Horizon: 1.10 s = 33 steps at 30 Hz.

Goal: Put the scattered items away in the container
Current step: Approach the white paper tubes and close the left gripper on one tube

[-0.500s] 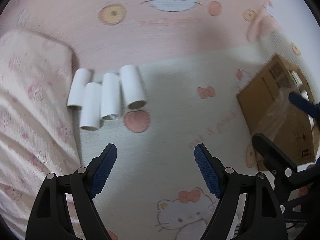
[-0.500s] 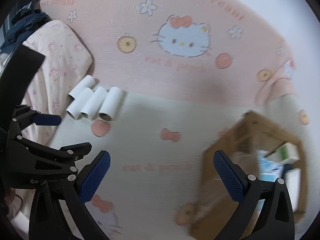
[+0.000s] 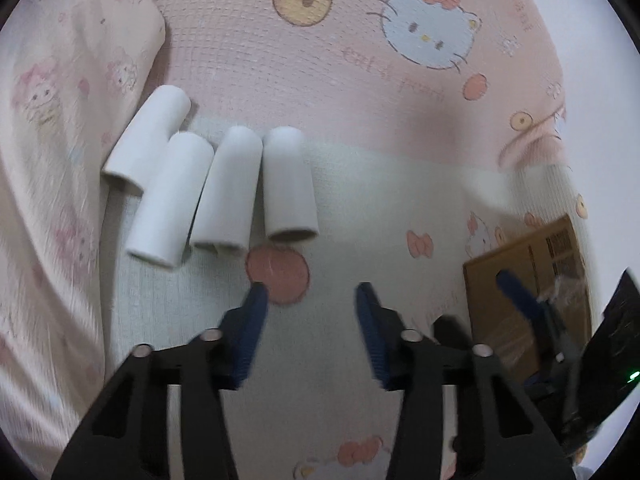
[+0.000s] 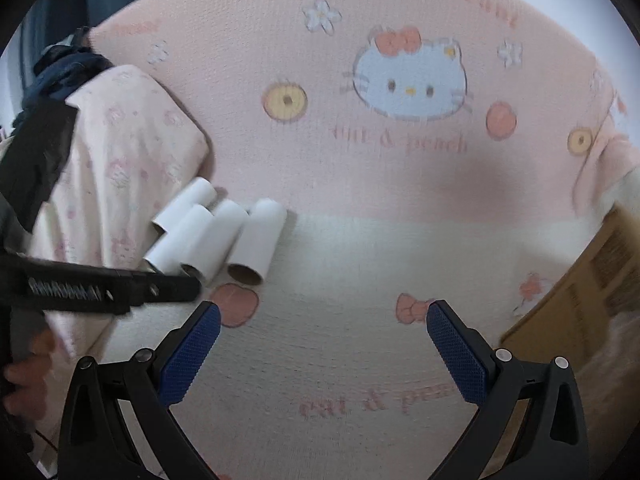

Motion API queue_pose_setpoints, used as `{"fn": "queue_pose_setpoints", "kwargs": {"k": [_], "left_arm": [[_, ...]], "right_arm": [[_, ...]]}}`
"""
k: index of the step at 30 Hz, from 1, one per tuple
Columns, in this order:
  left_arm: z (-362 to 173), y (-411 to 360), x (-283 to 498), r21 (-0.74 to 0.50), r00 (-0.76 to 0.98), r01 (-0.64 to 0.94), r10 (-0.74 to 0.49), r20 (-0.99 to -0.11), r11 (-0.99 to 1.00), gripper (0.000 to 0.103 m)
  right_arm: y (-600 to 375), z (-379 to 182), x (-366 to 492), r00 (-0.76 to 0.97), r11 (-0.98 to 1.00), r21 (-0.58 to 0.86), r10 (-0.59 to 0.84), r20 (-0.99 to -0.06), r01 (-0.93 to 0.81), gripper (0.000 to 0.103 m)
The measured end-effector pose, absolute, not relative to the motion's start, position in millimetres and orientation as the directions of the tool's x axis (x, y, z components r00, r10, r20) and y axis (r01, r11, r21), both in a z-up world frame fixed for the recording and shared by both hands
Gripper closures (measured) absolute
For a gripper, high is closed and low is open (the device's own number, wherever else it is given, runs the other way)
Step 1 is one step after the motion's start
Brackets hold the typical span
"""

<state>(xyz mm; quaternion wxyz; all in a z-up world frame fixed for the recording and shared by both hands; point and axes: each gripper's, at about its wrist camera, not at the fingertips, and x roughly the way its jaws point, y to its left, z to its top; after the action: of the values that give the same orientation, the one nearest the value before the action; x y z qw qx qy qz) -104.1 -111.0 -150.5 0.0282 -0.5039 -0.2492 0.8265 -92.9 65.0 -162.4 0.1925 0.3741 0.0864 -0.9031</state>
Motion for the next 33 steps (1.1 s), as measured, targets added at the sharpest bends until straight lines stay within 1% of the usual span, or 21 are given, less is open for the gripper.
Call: {"fn": "queue_pose_setpoints", "kwargs": {"k": [5, 10, 13, 16, 19, 22, 24, 29, 33], "left_arm": [[-158.5, -116.9, -135.1, -0.428, -0.493, 0.201, 0.286, -0.821, -0.881, 0.063], [-173.7, -123.2, -164.2, -0.45, -0.475, 0.212, 0.311, -0.823, -0.867, 0.065], [-187.0, -127.5, -174.4, -0.445, -0.437, 0.253, 0.309, -0.845, -0.859, 0.065], [-190.9, -127.5, -176.6, -0.448, -0.442, 0.265, 0.305, -0.844, -0.854, 0.065], [-189.5, -119.9, -178.4, -0.4, -0.434, 0.256, 0.265, -0.861, -0.88, 0.065], [-188.4, -115.1, -180.3, -0.371, -0.428, 0.247, 0.242, -0.871, -0.895, 0.059], [-190.5, -116.3, -183.8, -0.382, -0.423, 0.253, 0.254, -0.87, -0.889, 0.058], [-198.3, -129.2, -188.1, -0.472, -0.434, 0.313, 0.318, -0.843, -0.824, 0.058], [-199.0, -131.7, -185.9, -0.477, -0.422, 0.317, 0.329, -0.845, -0.819, 0.059]], "right_arm": [[60.7, -183.5, -111.0, -0.653, -0.913, -0.021, -0.275, -0.705, 0.407, 0.0], [47.4, -186.1, -122.9, -0.653, -0.885, -0.042, -0.309, -0.692, 0.463, 0.0], [39.9, -194.5, -131.6, -0.625, -0.878, 0.003, -0.343, -0.701, 0.479, 0.0], [36.2, -204.0, -139.8, -0.6, -0.874, 0.058, -0.379, -0.705, 0.483, 0.0], [34.5, -210.7, -146.9, -0.589, -0.879, 0.09, -0.386, -0.71, 0.468, 0.0], [32.4, -210.8, -149.5, -0.586, -0.881, 0.115, -0.397, -0.706, 0.458, 0.0], [30.8, -211.8, -148.2, -0.585, -0.878, 0.121, -0.404, -0.703, 0.462, 0.0], [32.1, -217.6, -154.1, -0.556, -0.876, 0.165, -0.423, -0.715, 0.454, 0.001], [39.8, -220.3, -156.4, -0.533, -0.866, 0.231, -0.462, -0.708, 0.444, 0.002]]}}
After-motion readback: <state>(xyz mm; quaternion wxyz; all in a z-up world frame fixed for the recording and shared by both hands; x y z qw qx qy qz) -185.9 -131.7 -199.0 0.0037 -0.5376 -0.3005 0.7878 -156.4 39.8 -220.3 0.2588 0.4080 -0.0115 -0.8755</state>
